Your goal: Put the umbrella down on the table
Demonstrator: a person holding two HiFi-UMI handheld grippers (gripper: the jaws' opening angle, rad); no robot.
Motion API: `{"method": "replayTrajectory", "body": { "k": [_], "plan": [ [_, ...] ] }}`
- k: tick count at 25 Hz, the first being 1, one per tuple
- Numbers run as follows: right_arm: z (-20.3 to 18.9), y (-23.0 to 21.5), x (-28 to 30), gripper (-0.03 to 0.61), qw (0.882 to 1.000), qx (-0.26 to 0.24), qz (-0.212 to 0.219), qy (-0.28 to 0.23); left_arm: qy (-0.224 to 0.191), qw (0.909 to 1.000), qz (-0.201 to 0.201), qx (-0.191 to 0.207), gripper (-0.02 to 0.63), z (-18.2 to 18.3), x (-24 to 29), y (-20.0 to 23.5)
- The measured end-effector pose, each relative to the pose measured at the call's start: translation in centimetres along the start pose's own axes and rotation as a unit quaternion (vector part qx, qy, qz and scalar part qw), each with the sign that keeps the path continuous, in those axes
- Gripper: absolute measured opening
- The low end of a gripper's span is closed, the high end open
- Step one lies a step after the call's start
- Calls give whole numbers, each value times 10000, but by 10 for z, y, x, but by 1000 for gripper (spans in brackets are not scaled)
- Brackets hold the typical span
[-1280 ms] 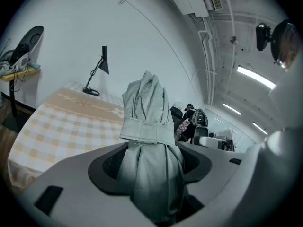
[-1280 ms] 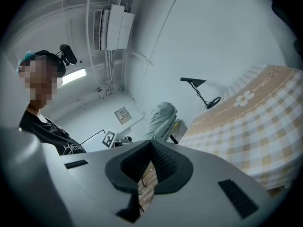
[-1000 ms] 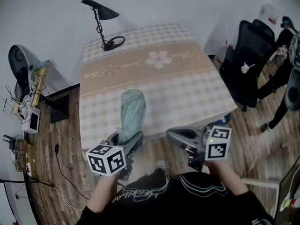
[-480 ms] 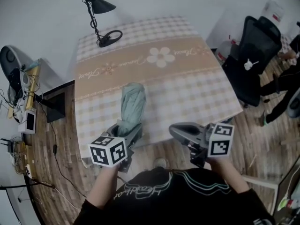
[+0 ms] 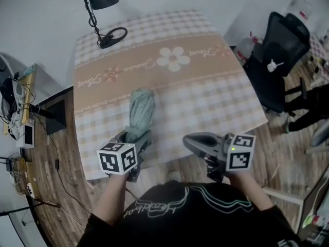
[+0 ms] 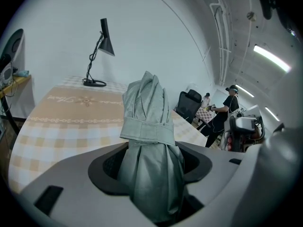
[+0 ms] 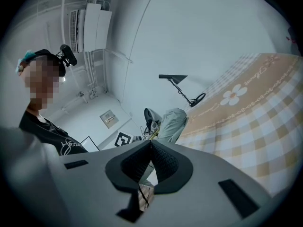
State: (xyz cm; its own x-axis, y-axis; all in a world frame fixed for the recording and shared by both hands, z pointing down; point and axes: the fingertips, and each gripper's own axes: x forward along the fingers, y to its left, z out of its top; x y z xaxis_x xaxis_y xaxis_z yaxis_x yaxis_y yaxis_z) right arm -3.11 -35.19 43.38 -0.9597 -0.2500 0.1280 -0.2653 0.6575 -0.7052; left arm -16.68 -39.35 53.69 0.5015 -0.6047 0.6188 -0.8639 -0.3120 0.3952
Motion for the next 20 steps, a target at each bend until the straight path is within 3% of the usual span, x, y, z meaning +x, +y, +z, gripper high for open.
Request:
{"method": "replayTrajectory", "body": {
  "k": [9,20],
  "plan": [
    [-5,-26,6,11,9996,245,-116,56,297,9995,43,-64,264,-15,40,25],
    [-18,-46,3,11,9986,460,-231,76,735,9970,186,126,264,-43,77,46]
  ]
}}
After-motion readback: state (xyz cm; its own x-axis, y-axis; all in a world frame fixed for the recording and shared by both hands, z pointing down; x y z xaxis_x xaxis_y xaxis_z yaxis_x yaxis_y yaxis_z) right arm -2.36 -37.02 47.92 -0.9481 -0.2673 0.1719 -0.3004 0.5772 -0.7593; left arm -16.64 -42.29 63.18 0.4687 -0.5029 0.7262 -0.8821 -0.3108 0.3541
